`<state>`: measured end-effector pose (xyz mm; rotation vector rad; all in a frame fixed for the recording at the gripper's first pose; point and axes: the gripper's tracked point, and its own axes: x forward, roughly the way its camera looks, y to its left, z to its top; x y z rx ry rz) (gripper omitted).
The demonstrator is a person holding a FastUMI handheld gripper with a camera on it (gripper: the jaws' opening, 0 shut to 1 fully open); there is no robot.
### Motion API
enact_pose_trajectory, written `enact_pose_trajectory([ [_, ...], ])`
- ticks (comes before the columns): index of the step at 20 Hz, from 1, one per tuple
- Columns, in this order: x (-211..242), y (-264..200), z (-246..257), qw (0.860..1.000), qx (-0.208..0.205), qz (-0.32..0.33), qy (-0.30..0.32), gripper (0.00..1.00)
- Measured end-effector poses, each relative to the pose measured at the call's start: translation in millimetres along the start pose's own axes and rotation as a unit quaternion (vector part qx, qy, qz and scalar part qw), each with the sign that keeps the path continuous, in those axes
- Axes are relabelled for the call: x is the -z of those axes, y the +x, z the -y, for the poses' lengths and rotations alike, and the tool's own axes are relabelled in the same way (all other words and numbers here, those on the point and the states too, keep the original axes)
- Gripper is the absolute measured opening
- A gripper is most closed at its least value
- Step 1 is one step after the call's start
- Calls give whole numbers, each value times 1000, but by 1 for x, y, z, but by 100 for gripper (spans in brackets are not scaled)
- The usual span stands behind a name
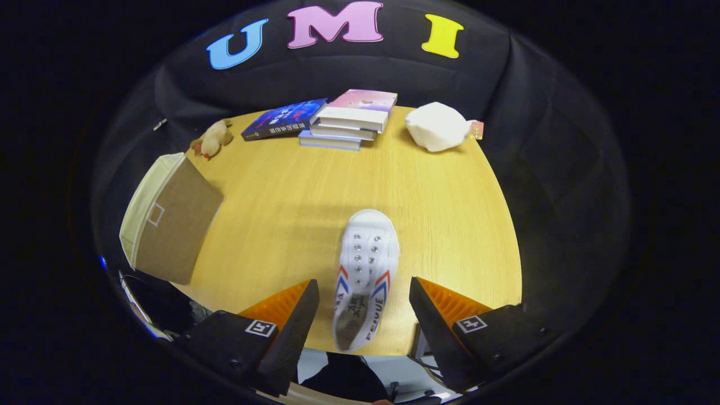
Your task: Open the storage box then place both shoes into the box .Put the left shoe in first, then the right shoe, with the right side of both shoes facing outward in a uniform manner.
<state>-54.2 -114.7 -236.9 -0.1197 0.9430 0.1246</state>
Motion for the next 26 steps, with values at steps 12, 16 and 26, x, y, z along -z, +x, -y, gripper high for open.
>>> enact_pose_trajectory([
  [12,42,71,22,997,-10,-78,21,92],
  [16,44,72,7,994,-49,-82,53,48],
  [26,39,66,6,983,-45,-97,148,6],
])
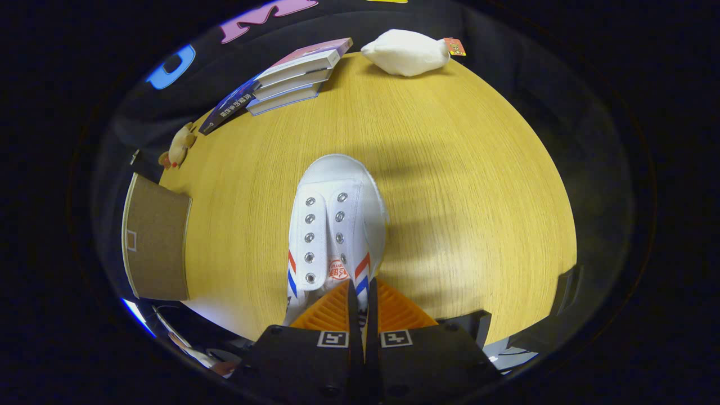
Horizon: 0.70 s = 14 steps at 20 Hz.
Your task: Open the storage box then place both shoes into the box .Put the left shoe in first, then the right shoe, with the right side of both shoes facing outward in a uniform manner.
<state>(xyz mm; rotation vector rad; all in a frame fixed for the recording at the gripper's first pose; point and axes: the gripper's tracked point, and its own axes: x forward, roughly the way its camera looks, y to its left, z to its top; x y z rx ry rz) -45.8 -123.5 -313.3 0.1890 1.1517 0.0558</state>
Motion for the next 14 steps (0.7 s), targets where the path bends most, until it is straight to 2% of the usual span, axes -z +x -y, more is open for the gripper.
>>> enact_pose_trajectory([
  [3,-3,-25,-17,1000,-4,16,16,6],
  [7,-14,-65,-45,999,7,42,6,6],
  [14,-31,-127,-163,994,-54,78,60,6],
])
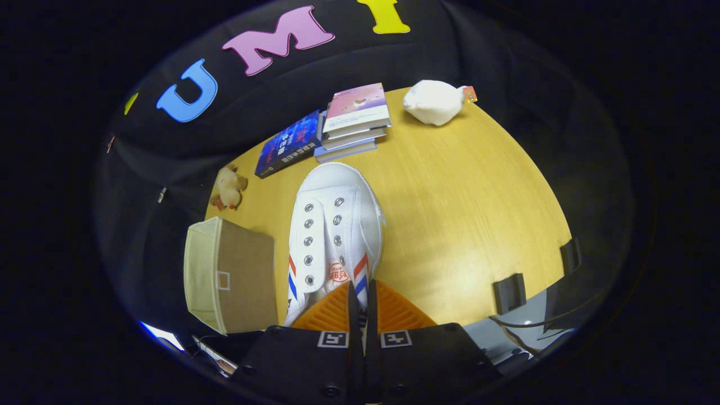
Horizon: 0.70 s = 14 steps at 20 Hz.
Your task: Open the storage box then place both shoes into the box .Put the left shoe in first, then the right shoe, with the right side of both shoes facing outward in a uniform manner.
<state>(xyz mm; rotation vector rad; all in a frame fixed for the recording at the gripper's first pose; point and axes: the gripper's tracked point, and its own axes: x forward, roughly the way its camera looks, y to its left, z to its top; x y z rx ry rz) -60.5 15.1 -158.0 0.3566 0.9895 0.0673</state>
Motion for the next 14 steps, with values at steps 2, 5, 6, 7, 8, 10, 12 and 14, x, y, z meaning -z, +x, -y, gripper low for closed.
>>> enact_pose_trajectory([
  [2,2,-7,-37,1000,-13,4,1,6],
  [5,10,-11,-90,999,-32,10,-10,6],
  [6,14,-11,-109,999,-43,9,-10,6],
  [7,19,-12,-129,998,-55,7,-11,5],
  [8,24,-10,-148,998,-68,4,-11,5],
  [10,35,-6,-183,996,-90,-5,-14,6],
  [12,46,1,-210,994,-102,-15,-26,6],
  [14,59,9,-232,993,-106,-26,-39,5],
])
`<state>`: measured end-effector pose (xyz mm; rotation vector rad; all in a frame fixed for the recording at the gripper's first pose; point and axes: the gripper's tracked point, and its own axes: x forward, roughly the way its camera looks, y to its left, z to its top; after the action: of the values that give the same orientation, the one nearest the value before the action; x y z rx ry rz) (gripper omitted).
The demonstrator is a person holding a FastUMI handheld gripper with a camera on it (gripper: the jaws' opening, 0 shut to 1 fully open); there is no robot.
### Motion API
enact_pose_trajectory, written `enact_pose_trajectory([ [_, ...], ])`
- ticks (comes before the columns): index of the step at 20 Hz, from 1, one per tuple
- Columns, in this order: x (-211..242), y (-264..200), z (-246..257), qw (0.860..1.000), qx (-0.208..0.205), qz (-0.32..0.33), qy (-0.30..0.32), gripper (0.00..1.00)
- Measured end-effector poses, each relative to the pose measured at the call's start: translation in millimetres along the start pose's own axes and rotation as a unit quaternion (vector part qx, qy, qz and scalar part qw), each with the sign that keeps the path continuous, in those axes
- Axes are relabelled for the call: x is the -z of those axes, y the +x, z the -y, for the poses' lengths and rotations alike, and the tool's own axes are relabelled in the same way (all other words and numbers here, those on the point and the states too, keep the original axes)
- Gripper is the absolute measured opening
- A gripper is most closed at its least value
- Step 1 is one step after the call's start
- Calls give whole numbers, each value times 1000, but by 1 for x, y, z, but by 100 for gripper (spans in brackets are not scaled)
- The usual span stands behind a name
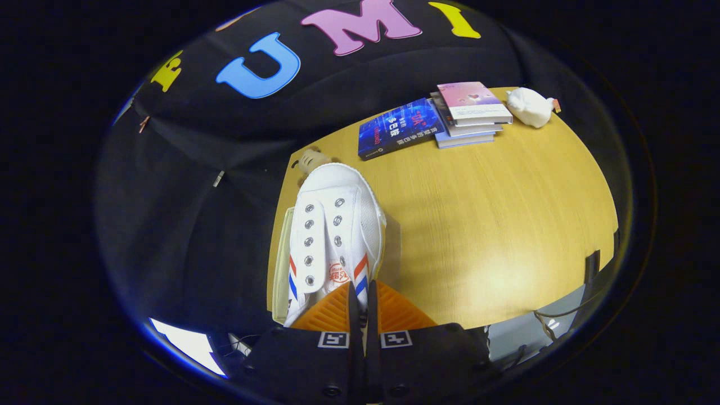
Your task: Open the storage box then place both shoes into the box .Put the left shoe in first, then the right shoe, with the right side of both shoes facing outward in a uniform manner.
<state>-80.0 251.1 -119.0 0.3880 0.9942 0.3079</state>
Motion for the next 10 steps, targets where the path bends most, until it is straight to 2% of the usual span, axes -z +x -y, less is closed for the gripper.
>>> enact_pose_trajectory([
  [3,13,23,-25,1000,-7,-18,-11,5],
  [7,21,57,-22,998,34,-30,-44,6],
  [10,27,72,-19,997,52,-37,-42,6],
])
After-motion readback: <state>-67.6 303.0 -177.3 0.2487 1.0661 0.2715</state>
